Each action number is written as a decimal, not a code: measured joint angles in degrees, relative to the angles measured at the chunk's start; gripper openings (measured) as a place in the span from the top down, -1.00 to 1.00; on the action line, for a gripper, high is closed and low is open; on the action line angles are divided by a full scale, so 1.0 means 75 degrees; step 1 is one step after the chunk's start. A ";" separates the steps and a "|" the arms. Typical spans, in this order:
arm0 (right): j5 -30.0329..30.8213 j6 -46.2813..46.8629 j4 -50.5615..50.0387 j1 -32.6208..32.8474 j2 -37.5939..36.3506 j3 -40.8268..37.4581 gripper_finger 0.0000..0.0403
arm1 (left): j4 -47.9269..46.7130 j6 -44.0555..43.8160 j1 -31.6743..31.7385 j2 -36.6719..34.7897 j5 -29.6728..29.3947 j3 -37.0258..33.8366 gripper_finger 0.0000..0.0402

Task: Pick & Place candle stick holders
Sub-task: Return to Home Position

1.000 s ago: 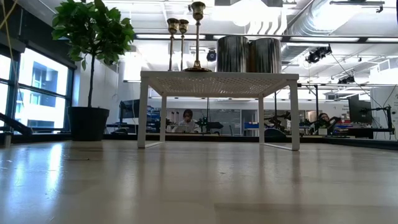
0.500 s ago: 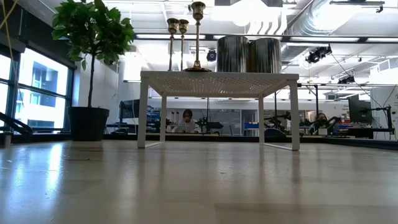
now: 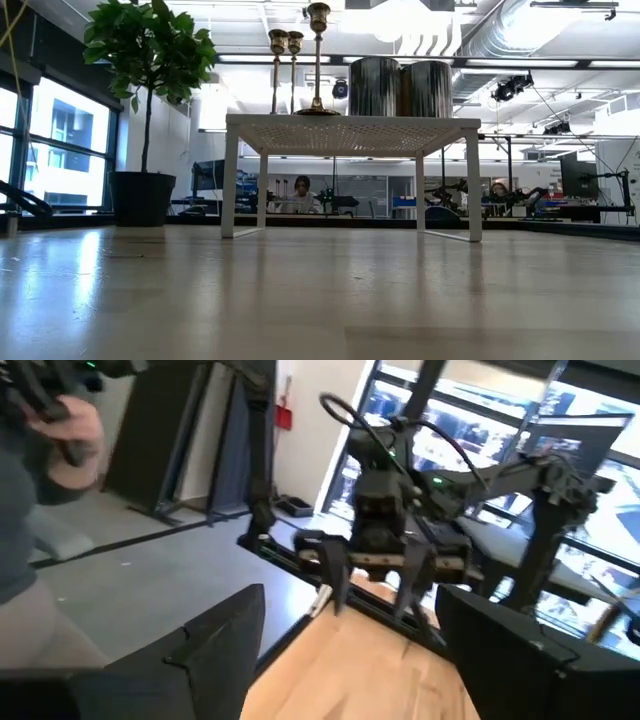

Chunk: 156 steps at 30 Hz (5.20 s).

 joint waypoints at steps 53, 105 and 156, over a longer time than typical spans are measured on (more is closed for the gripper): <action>0.6222 0.6123 -0.8393 0.4257 -0.6872 -0.1991 1.00 | -0.6049 -0.6445 -0.0522 -0.7421 -0.1653 -0.4943 1.00; -0.3410 0.2602 -0.1155 -0.3413 -0.8737 -0.6196 1.00 | 0.6618 0.0204 0.2606 -0.7857 0.5620 -1.0598 1.00; -0.4456 0.2218 -0.0908 -0.5207 -0.8744 -0.6204 1.00 | 0.2397 0.1472 0.2608 -1.2015 0.5257 -1.0606 1.00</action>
